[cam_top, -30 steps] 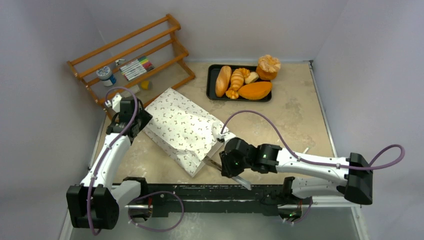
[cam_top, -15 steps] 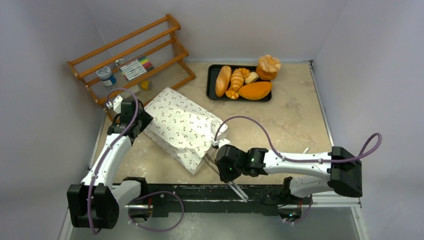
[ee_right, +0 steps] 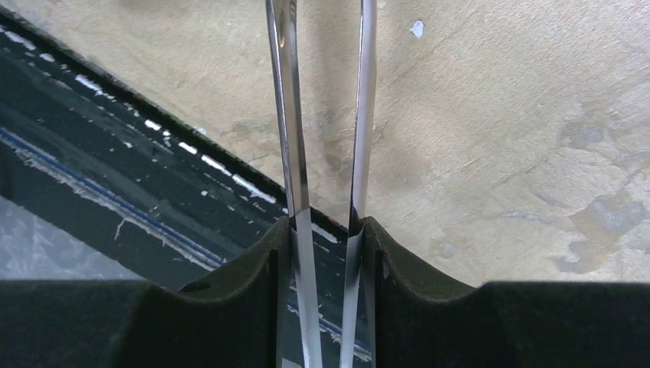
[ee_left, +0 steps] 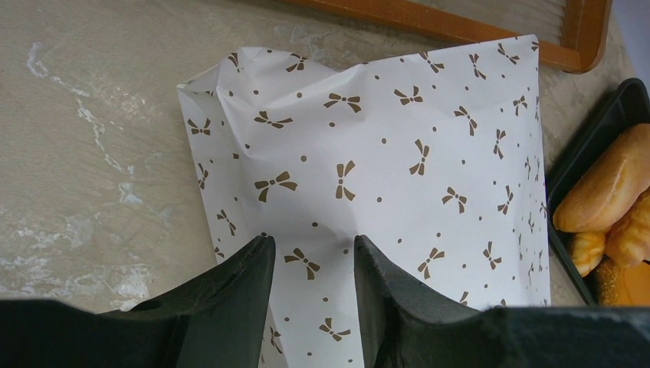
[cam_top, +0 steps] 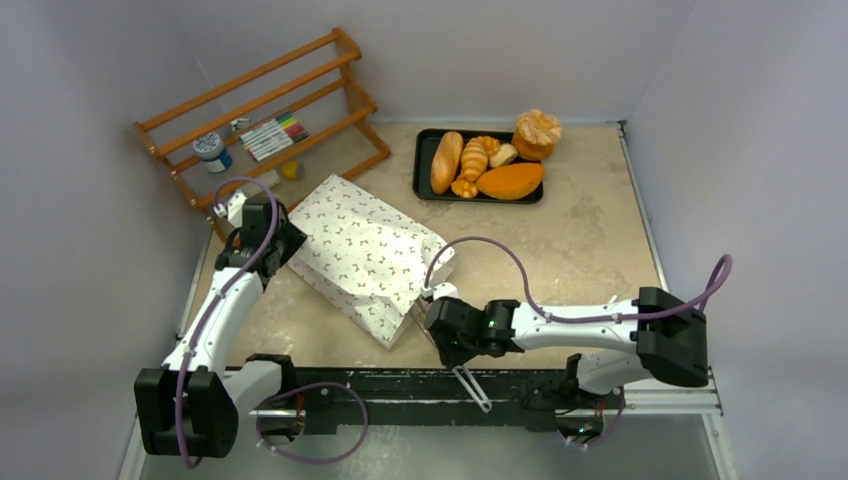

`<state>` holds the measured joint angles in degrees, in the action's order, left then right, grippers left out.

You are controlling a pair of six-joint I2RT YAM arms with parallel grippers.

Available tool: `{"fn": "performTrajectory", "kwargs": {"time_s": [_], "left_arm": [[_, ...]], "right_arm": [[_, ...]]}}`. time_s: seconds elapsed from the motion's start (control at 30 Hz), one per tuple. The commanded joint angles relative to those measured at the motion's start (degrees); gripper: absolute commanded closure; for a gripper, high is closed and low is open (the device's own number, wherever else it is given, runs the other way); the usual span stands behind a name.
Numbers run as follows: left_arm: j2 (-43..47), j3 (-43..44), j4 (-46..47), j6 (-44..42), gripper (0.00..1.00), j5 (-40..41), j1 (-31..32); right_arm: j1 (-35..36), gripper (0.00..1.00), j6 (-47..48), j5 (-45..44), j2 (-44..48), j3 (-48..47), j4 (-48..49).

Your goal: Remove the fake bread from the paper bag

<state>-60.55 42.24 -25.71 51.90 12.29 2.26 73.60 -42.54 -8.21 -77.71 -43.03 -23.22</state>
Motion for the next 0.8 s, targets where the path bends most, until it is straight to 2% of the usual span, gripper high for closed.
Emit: {"fn": "performTrajectory", "kwargs": {"time_s": [0.0,0.4,0.47,0.5,0.77], "left_arm": [[0.3,-0.6,2.6,0.8,0.58,-0.2,-0.3],[0.3,-1.3,2.9,0.7,0.58,-0.4,-0.3],[0.2,-1.4,3.0,0.7,0.58,-0.4,-0.3],[0.1,-1.3,3.1,0.7,0.58,-0.4,-0.3],[-0.1,-0.9,3.0,0.6,0.58,-0.3,-0.3]], "right_arm": [[0.7,0.61,-1.8,-4.0,-1.9,-0.7,0.4],[4.2,0.54,-5.5,-10.9,-6.9,-2.3,-1.5],[5.0,0.42,-6.3,-12.4,-8.1,-3.0,-2.9],[5.3,0.41,-6.6,-12.8,-8.6,-3.3,-3.3],[5.9,0.41,-7.0,-13.9,-8.5,-3.8,-3.8]]}}
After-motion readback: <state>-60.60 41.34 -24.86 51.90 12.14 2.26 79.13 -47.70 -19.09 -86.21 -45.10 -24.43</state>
